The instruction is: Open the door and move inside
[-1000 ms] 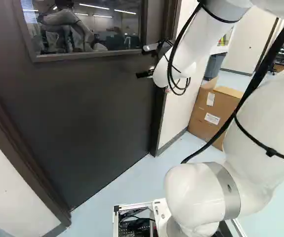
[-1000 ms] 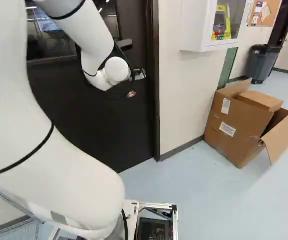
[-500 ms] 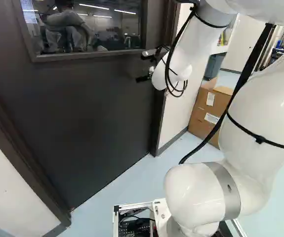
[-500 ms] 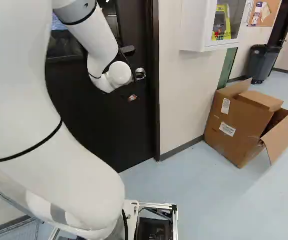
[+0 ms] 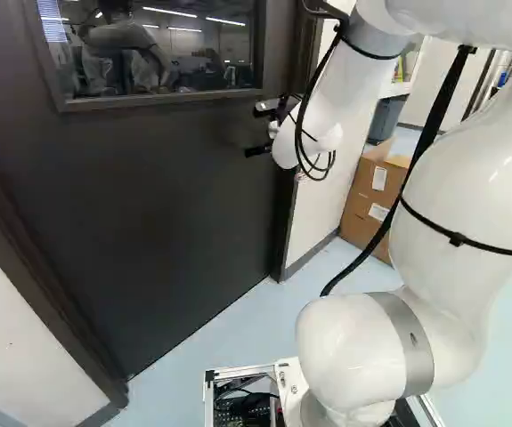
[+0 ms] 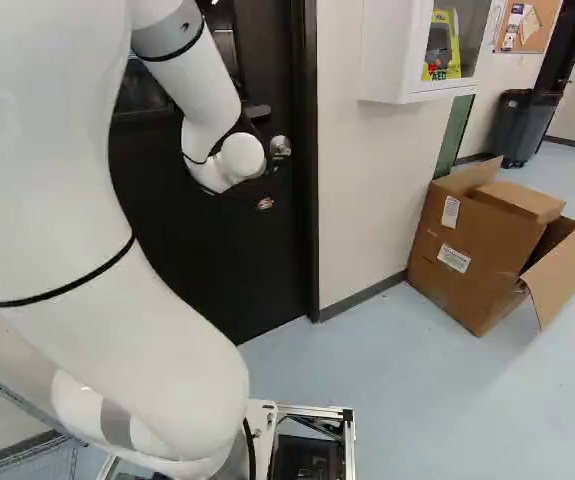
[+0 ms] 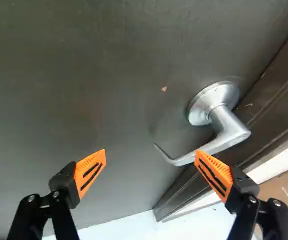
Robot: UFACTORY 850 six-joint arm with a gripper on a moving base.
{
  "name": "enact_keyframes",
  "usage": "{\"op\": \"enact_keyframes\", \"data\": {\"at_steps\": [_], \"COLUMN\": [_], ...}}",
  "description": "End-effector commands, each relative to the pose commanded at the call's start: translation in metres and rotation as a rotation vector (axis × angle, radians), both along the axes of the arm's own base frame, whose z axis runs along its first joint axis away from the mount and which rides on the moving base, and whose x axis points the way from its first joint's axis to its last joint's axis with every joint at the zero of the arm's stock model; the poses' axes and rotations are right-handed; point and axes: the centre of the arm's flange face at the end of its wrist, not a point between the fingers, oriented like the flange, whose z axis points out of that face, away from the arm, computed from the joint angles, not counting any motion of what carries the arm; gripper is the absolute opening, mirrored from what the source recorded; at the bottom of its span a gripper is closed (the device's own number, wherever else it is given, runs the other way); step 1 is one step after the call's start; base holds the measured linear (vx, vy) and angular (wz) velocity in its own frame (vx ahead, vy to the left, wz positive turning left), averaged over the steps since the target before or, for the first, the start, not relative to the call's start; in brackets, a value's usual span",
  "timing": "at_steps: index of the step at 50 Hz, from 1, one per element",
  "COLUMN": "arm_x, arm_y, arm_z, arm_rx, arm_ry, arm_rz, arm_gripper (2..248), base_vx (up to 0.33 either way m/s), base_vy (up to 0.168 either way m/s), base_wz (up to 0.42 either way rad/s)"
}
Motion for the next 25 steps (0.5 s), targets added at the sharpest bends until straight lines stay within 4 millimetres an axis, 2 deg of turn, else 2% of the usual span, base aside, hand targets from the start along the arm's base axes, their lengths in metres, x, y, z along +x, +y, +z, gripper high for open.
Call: {"op": "enact_keyframes", "data": {"at_steps": [25], "arm_x": [0.004], "arm_y": [0.000], "arm_z": [-0.023], "arm_rx": [0.002], "arm_ry": [0.047], "arm_rz": [0.000], "arm_gripper": [247], "base_vx": [0.000], "base_vy": [0.000], "base_wz": [0.000]}}
